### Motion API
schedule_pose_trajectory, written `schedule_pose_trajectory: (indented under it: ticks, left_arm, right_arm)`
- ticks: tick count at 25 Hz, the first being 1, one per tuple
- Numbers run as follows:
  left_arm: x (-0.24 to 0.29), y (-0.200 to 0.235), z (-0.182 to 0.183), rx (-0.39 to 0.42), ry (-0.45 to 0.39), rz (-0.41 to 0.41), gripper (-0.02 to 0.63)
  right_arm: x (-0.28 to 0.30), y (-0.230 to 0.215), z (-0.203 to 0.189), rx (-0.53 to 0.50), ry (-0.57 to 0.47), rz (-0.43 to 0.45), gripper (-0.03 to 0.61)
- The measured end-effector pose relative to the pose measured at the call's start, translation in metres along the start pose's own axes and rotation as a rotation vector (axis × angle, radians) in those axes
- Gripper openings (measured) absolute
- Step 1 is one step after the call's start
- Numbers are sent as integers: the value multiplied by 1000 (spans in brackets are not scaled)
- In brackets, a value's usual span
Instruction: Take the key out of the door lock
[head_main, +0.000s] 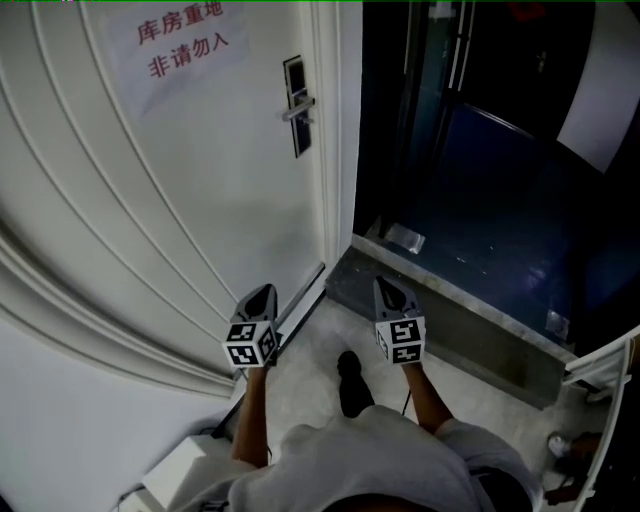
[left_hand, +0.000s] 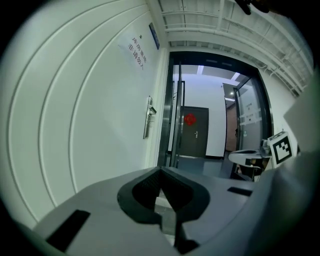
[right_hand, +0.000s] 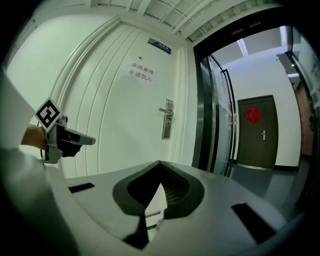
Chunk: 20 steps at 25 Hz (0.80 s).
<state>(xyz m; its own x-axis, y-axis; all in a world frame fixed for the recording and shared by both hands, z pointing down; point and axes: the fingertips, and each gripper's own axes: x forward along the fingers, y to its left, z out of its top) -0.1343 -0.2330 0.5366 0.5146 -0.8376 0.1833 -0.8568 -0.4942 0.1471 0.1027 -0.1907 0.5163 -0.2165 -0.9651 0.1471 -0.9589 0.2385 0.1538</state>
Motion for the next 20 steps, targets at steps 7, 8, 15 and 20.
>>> schedule_pose_trajectory:
  ticks: [7,8,15,20]
  left_arm:
    - [88,18,30,18,-6,5,18]
    - [102,22,34,18,-6,9,18]
    - [191,53,72,29,-20,46,18]
    - [247,65,91,33,-33,59,18]
  right_arm:
    - [84,-41,8,13,-4,23,23]
    - [98,-47,12,11,-7,30,23]
    - [194,-88,45,-4,-33,80,23]
    - [253,-109,52,0,-41,111,23]
